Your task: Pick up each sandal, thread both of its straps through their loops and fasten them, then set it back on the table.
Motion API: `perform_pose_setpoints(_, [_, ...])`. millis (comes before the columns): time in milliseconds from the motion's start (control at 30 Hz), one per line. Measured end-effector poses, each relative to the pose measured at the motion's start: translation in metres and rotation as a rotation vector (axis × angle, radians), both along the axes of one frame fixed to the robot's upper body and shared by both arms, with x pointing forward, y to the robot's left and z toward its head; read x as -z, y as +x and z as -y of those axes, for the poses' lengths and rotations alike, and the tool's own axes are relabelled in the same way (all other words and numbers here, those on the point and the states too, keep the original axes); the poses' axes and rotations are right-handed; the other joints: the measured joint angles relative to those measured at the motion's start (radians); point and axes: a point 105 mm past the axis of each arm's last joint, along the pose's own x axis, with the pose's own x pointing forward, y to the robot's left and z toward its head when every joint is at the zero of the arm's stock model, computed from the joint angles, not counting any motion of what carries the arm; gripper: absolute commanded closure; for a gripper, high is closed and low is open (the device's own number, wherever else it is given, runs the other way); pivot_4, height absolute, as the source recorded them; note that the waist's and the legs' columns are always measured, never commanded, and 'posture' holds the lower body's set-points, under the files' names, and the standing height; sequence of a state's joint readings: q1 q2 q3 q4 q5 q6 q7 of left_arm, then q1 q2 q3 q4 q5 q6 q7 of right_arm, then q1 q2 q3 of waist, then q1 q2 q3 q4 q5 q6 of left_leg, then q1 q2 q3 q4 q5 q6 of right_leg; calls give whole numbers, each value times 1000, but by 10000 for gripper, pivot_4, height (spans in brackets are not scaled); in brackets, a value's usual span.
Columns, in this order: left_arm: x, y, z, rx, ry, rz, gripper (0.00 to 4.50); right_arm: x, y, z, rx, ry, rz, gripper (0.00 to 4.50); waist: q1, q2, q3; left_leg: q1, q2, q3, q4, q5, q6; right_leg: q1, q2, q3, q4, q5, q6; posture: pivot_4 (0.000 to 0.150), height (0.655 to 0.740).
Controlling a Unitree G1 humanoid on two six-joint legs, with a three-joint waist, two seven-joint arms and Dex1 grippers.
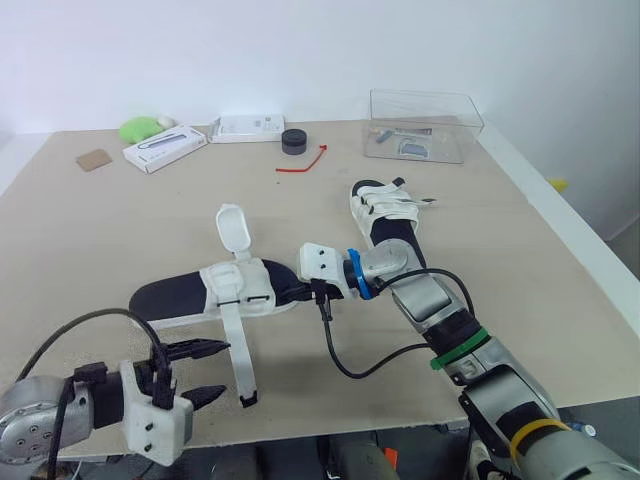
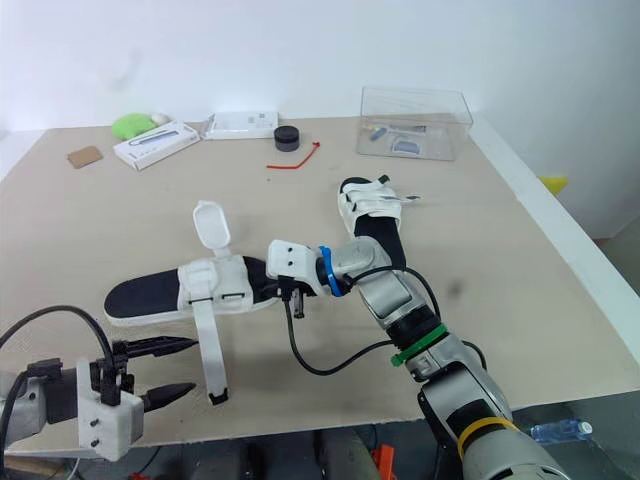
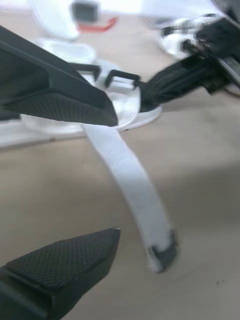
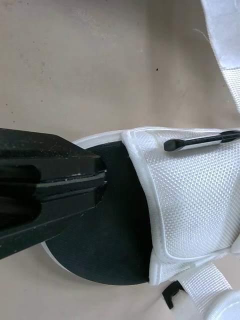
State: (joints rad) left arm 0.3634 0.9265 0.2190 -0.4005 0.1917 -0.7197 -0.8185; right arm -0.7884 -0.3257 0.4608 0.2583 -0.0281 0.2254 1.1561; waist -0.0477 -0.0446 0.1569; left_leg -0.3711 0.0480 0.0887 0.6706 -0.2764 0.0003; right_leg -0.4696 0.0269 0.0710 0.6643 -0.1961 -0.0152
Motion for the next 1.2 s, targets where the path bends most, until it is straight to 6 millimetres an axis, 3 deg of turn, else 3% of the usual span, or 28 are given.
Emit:
perform_pose_setpoints(200, [11, 9, 2, 148, 105, 130, 11950, 0, 0, -1, -3, 0, 2, 45000, -1, -1, 0, 1, 1, 3, 0, 0, 0, 0, 0, 0, 0, 2, 2, 1500, 7261])
perform_pose_setpoints(500, [16, 22, 25, 235, 60, 154, 11950, 0, 0, 0, -3, -5, 5, 45000, 0, -1, -1, 2, 1, 4, 0, 0, 1, 0, 0, -1, 0, 2, 3, 1500, 7261])
perform_pose_setpoints(533, [17, 22, 26, 238, 54, 148, 15683, 1, 0, 0, -2, -5, 5, 45000, 0, -1, -1, 2, 1, 5, 0, 0, 1, 0, 0, 0, 0, 2, 3, 1500, 7261])
perform_pose_setpoints(600, [18, 22, 27, 239, 50, 140, 18788, 1, 0, 0, -1, -6, 5, 45000, 0, -1, -1, 2, 1, 5, 0, 0, 1, 0, 0, 0, 0, 3, 3, 1500, 7261])
perform_pose_setpoints(733, [26, 17, 29, 238, 21, 74, 36425, 1, 0, 1, 0, -8, 4, 45000, 0, -1, -1, 2, 1, 5, 0, 0, 1, 0, -1, 0, 0, 3, 3, 1500, 7261])
perform_pose_setpoints(767, [26, 16, 29, 228, 1, 60, 37739, 1, 0, 1, -1, -8, 4, 45000, 0, -1, -1, 2, 1, 5, 0, 0, 1, 0, 0, 0, 0, 2, 3, 1500, 7261])
perform_pose_setpoints(800, [24, 16, 29, 216, -18, 49, 44613, 1, 0, 1, -1, -9, 5, 45000, 0, -1, -1, 2, 1, 5, 0, 0, 1, 0, 0, 0, 0, 2, 3, 1500, 7261])
perform_pose_setpoints(933, [10, 20, 30, 99, -179, -47, 44613, 0, 0, 1, -1, -11, 6, 45000, 0, -1, -1, 2, 2, 5, 0, 0, 1, 0, 0, -1, 0, 2, 3, 1500, 7261])
perform_pose_setpoints(1200, [-36, 62, 14, -229, -617, -369, 44613, 0, 1, 1, -4, -16, 13, 45000, 0, -1, -1, 1, 2, 3, 1, 0, 0, 0, 5, -2, 1, 2, 3, 1500, 7261])
